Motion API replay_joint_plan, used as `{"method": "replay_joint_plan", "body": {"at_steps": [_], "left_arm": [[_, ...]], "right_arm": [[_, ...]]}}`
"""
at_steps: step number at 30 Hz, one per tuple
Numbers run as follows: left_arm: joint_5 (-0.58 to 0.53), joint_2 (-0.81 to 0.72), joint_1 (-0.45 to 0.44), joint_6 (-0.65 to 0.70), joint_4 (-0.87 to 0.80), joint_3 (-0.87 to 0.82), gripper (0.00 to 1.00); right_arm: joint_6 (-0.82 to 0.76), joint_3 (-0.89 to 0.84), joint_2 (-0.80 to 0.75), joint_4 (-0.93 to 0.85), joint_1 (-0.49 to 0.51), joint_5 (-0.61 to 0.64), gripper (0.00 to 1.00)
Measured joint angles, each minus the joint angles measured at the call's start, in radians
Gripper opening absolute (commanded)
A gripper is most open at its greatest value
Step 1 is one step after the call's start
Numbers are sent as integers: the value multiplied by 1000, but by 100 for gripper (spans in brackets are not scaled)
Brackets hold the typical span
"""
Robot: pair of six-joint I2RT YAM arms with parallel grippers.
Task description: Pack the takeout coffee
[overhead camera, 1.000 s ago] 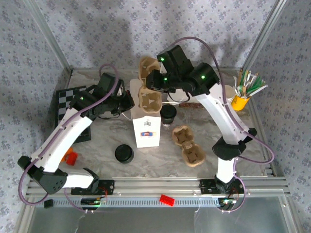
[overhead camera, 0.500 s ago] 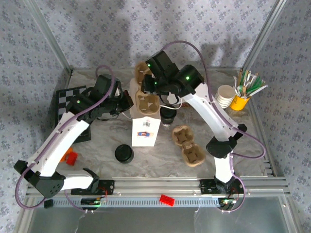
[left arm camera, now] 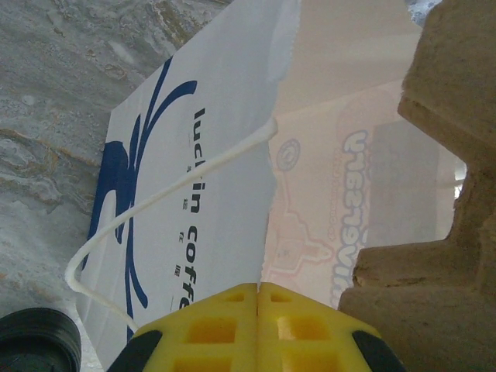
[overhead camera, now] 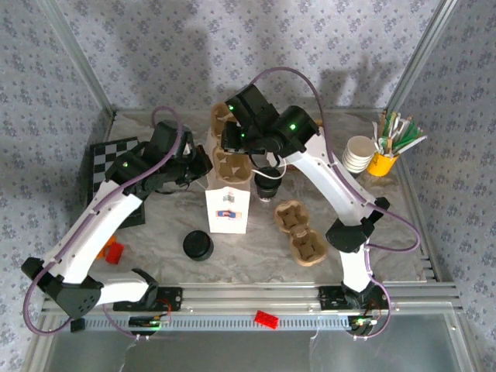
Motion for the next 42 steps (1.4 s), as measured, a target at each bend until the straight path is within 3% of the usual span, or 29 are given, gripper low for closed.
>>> {"method": "replay_joint_plan", "body": {"at_steps": [14, 22, 28, 42], "left_arm": [[-4, -1, 0, -8, 8, -3, 0], [-4, -1, 0, -8, 9, -3, 0], [-4, -5, 0, -8, 19, -12, 0], [-3, -18, 0, -27, 37, -31, 0]], "right_arm": [[32, -56, -14, 21, -1, -25, 18], [-46, 88, 21, -74, 10, 10, 35], [-148, 101, 58, -157, 17, 48, 45], [-325, 113, 104, -195, 69, 146, 49]]}}
